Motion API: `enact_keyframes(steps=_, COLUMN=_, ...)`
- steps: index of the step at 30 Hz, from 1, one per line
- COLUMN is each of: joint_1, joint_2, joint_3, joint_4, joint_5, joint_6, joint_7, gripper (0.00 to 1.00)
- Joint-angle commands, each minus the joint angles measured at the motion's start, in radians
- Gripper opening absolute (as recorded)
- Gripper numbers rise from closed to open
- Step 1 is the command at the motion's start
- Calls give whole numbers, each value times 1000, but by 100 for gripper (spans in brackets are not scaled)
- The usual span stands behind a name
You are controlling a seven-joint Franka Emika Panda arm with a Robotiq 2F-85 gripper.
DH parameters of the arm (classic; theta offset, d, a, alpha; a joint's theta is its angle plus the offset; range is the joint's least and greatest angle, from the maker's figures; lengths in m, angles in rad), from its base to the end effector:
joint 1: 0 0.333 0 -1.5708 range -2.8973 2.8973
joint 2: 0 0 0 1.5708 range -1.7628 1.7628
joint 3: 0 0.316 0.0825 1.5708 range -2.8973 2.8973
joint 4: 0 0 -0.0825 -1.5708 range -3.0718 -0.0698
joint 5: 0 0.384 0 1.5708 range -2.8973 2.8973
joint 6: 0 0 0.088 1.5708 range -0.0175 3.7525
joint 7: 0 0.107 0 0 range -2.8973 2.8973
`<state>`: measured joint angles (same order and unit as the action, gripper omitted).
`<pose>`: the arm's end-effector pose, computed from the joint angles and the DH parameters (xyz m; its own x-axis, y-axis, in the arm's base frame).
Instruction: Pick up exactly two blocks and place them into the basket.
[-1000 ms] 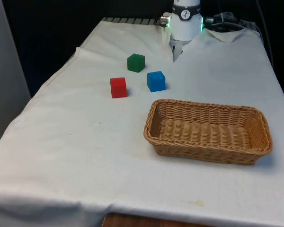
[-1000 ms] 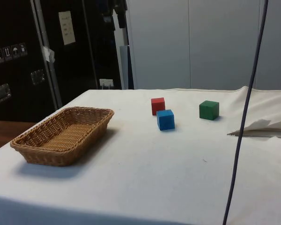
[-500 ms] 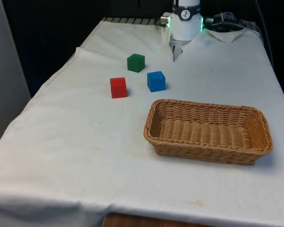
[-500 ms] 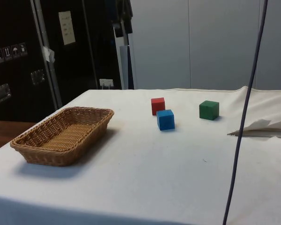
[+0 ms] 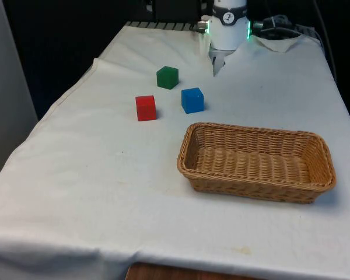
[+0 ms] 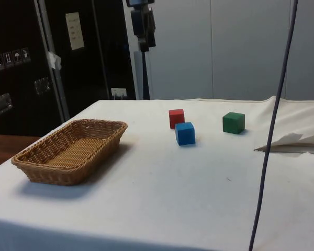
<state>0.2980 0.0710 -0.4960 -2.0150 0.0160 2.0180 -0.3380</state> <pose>0.5493 -0.1058 0.4169 0.9893 0.1321 -0.0624 0.1323 -0.9912 -0.0010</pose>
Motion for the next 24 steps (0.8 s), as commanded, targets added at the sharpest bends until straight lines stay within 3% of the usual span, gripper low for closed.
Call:
enact_keyframes(steps=1, joint_1=-5, joint_2=0, joint_3=-6, joint_4=-13, joint_5=3, joint_6=24, joint_7=-17, gripper=100)
enact_keyframes(steps=3, joint_1=-2, joint_2=1, joint_3=-9, joint_4=-13, joint_5=0, joint_6=18, joint_7=-15, gripper=100)
enact_keyframes(steps=10, joint_1=-12, joint_2=10, joint_3=-43, joint_4=-63, joint_5=7, joint_6=96, joint_7=-81, gripper=100)
enact_keyframes(steps=11, joint_1=-8, joint_2=10, joint_3=-43, joint_4=-58, joint_5=1, joint_6=83, joint_7=-72, gripper=100)
enact_keyframes(steps=14, joint_1=-14, joint_2=17, joint_3=-60, joint_4=-87, joint_5=11, joint_6=132, joint_7=-111, gripper=100)
enact_keyframes(steps=20, joint_1=-10, joint_2=30, joint_3=-80, joint_4=-118, joint_5=15, joint_6=172, joint_7=-138, gripper=100)
enact_keyframes(steps=24, joint_1=-11, joint_2=44, joint_3=-83, joint_4=-152, joint_5=38, joint_6=231, joint_7=-174, gripper=100)
